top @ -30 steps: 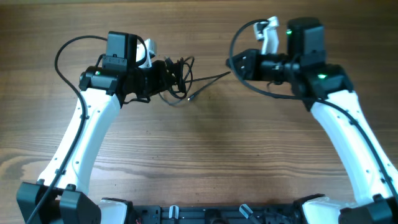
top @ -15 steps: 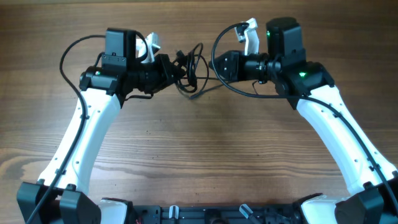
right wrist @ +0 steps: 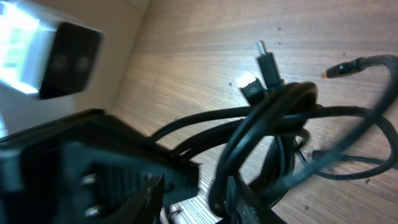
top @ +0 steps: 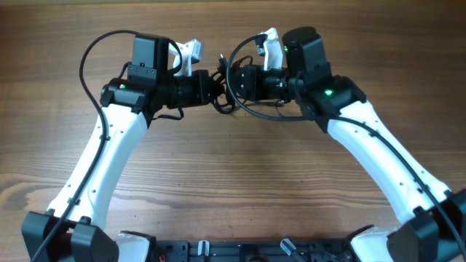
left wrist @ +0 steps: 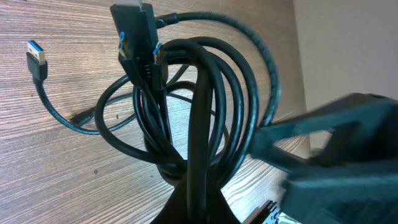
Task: Untangle cables
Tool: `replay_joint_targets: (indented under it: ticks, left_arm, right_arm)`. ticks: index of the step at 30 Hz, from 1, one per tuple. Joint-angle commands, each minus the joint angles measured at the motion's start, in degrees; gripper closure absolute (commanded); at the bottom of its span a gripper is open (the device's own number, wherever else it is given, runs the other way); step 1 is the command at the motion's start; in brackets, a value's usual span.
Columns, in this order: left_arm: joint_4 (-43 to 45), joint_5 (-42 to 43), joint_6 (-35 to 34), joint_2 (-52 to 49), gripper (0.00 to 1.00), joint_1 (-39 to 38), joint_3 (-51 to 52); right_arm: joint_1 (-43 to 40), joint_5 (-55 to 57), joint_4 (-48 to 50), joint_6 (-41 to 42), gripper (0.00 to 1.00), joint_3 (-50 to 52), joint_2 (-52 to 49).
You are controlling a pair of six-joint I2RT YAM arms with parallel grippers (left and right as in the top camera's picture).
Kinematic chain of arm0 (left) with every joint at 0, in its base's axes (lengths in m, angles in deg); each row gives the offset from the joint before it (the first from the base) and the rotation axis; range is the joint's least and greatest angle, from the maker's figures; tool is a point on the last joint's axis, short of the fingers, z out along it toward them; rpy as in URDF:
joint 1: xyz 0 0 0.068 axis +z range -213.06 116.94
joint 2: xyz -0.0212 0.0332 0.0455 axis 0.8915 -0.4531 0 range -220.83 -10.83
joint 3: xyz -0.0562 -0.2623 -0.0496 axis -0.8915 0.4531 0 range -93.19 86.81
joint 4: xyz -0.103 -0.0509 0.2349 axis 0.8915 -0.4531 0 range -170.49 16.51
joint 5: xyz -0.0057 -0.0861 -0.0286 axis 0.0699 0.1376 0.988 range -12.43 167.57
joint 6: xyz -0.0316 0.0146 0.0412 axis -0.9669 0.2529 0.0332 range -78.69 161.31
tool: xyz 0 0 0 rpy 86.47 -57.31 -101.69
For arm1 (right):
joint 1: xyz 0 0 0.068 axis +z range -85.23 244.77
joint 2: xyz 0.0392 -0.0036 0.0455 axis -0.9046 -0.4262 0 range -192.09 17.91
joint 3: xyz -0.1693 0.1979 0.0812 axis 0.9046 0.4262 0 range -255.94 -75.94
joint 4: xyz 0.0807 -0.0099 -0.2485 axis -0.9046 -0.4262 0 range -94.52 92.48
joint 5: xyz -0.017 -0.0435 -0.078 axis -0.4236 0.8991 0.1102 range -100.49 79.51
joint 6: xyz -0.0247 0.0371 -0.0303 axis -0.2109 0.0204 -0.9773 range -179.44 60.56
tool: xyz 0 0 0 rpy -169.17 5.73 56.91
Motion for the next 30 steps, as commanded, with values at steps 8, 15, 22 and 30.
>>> replay_joint_targets:
  ticks: [8, 15, 22, 30]
  left_arm:
    - [0.48, 1.60, -1.95, 0.09, 0.96, -0.15, 0.15]
    - [1.09, 5.84, -4.70, 0.09, 0.96, -0.13, 0.15]
    - [-5.57, -22.95, -18.27, 0.09, 0.96, 1.66, 0.15]
    - [-7.85, -31.98, -19.91, 0.04, 0.96, 4.31, 0.15]
  right_arm:
    - [1.09, -2.54, 4.61, 2.34, 0.65, -0.22, -8.85]
    - [3.06, -1.57, 8.92, 3.85, 0.94, -0.22, -10.88]
    - [-3.48, -0.70, 2.21, 2.99, 0.96, -0.22, -2.89]
    - [-14.97, -7.52, -3.34, 0.15, 0.96, -0.22, 8.96]
